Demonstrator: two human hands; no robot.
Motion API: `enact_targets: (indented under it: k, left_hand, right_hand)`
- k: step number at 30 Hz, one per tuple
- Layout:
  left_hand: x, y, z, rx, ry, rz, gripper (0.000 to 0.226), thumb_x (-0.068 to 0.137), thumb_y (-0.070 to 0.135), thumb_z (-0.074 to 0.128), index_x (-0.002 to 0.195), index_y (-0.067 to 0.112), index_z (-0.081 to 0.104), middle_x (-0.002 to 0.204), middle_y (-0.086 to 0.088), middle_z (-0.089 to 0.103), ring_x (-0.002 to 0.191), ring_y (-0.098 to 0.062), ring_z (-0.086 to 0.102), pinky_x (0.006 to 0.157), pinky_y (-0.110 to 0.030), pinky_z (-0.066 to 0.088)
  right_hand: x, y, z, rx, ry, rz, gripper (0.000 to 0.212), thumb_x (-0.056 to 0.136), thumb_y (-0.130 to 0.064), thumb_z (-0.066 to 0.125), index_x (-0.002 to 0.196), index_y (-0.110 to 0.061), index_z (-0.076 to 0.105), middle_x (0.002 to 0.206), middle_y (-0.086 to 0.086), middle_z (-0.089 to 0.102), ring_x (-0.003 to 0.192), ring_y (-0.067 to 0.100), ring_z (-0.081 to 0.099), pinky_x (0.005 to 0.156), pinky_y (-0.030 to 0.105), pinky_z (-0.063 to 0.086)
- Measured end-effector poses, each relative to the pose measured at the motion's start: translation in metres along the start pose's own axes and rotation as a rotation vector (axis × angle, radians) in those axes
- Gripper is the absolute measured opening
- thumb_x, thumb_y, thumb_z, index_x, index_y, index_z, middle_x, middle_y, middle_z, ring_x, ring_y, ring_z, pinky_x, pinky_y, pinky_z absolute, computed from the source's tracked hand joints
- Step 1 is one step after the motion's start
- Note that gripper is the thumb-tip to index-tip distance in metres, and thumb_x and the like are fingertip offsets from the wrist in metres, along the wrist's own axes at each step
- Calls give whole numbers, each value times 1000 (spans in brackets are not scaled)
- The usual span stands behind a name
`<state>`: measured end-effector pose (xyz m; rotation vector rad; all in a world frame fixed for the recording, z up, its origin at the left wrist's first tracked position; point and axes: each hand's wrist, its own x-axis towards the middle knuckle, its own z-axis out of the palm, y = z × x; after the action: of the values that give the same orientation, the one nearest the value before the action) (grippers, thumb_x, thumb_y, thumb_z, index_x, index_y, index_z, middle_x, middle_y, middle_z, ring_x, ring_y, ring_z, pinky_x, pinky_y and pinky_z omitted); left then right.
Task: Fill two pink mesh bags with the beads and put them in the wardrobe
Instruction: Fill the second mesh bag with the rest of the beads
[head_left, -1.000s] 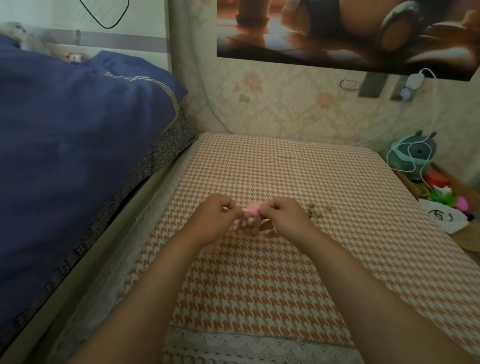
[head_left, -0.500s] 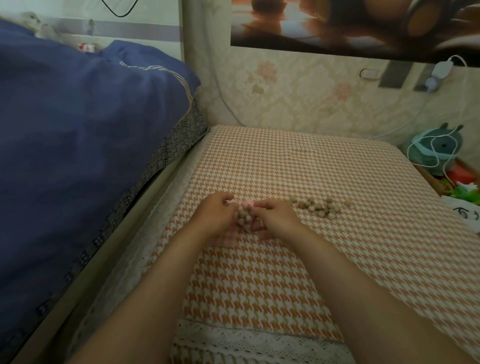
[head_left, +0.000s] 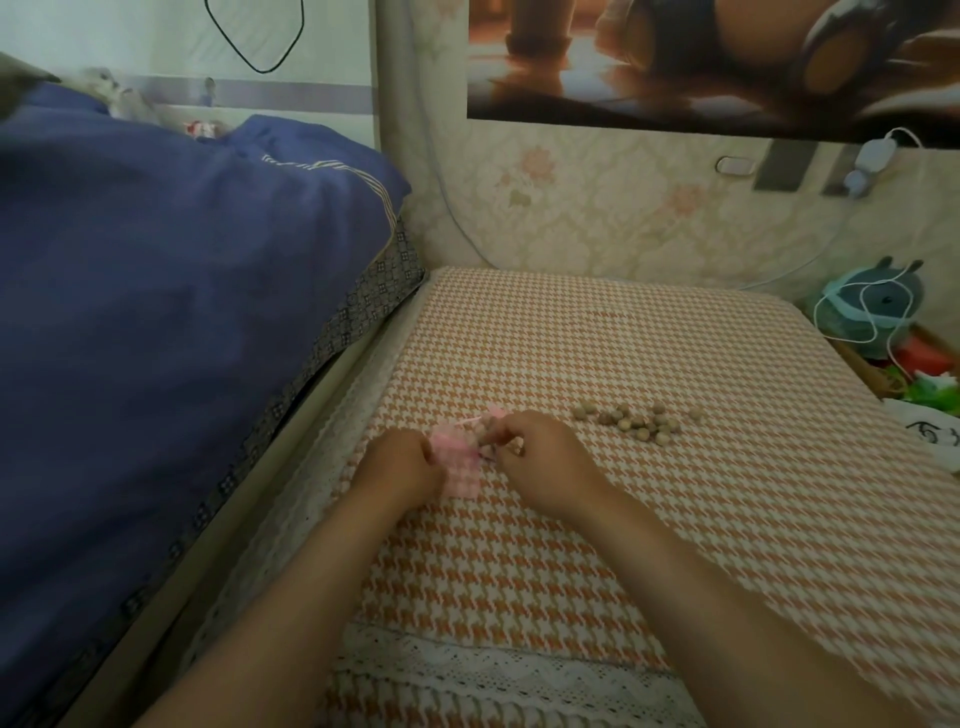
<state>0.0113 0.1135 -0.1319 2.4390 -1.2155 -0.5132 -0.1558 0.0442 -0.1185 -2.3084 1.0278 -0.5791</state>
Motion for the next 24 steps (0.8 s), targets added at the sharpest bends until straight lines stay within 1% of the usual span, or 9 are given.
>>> enact_targets:
  k: [3, 6, 8, 10, 13, 15, 18, 20, 24]
  left_hand:
    - [-3, 0, -11, -4, 28, 53, 11, 92, 18, 57, 87, 13, 64, 90, -7, 67, 83, -22, 63, 61, -29, 42]
    - [-6, -2, -28, -132, -40, 157, 8, 92, 14, 59, 84, 15, 61, 85, -4, 74, 72, -21, 71, 65, -36, 57]
    - [-15, -1, -36, -304, -124, 232, 10, 94, 9, 59, 86, 15, 61, 82, -3, 77, 67, -20, 74, 69, -40, 61]
    - [-25, 2, -36, -391, -167, 303, 11, 95, 6, 58, 91, 16, 62, 82, -3, 78, 72, -21, 75, 74, -41, 62]
    - [-32, 10, -29, -461, -196, 379, 17, 95, 3, 59, 93, 19, 63, 84, -5, 78, 79, -23, 75, 80, -48, 61]
    - [-32, 18, -24, -461, -185, 378, 16, 95, 5, 59, 94, 21, 63, 85, -4, 77, 79, -22, 75, 80, -49, 61]
    - [-32, 32, -13, -423, -152, 397, 15, 94, 14, 64, 104, 26, 61, 95, 0, 74, 86, -20, 72, 77, -39, 61]
    - [-32, 44, -4, -433, -115, 421, 22, 91, 19, 69, 109, 29, 60, 98, 3, 71, 89, -17, 70, 76, -38, 61]
    - [-27, 72, 14, -438, -105, 395, 30, 90, 17, 71, 115, 28, 59, 86, 0, 71, 72, -13, 69, 56, -30, 54]
  right_hand:
    - [-2, 0, 0, 21, 7, 9, 19, 98, -22, 61, 112, -24, 73, 123, -7, 67, 114, 12, 61, 98, 32, 50]
    - [-3, -2, -3, 108, 24, 8, 33, 97, -31, 64, 129, -24, 64, 129, -9, 64, 116, 9, 59, 100, 29, 48]
    - [-3, -2, -5, 213, 15, 25, 46, 96, -40, 64, 139, -27, 55, 132, -12, 59, 112, 12, 61, 96, 31, 51]
    - [-3, -2, -10, 347, -7, 55, 47, 97, -35, 62, 143, -28, 52, 134, -10, 57, 101, 17, 66, 86, 33, 57]
    - [-5, 2, -19, 446, 7, 58, 25, 97, -24, 64, 122, -24, 69, 110, -5, 68, 68, 8, 64, 61, 23, 54]
    - [-6, 9, -26, 481, 40, 73, 12, 97, -23, 67, 106, -20, 73, 94, 4, 72, 54, 10, 59, 56, 27, 52]
    - [-13, 21, -37, 496, 61, 121, 7, 96, -16, 65, 101, -17, 71, 86, 7, 75, 51, 14, 57, 55, 32, 52]
    - [-18, 30, -45, 477, 38, 132, 8, 95, -11, 66, 101, -15, 69, 83, 8, 75, 48, 14, 56, 50, 28, 50]
    - [-26, 52, -57, 418, 4, 179, 15, 92, -13, 69, 104, -23, 66, 80, 6, 76, 48, 17, 59, 54, 34, 53]
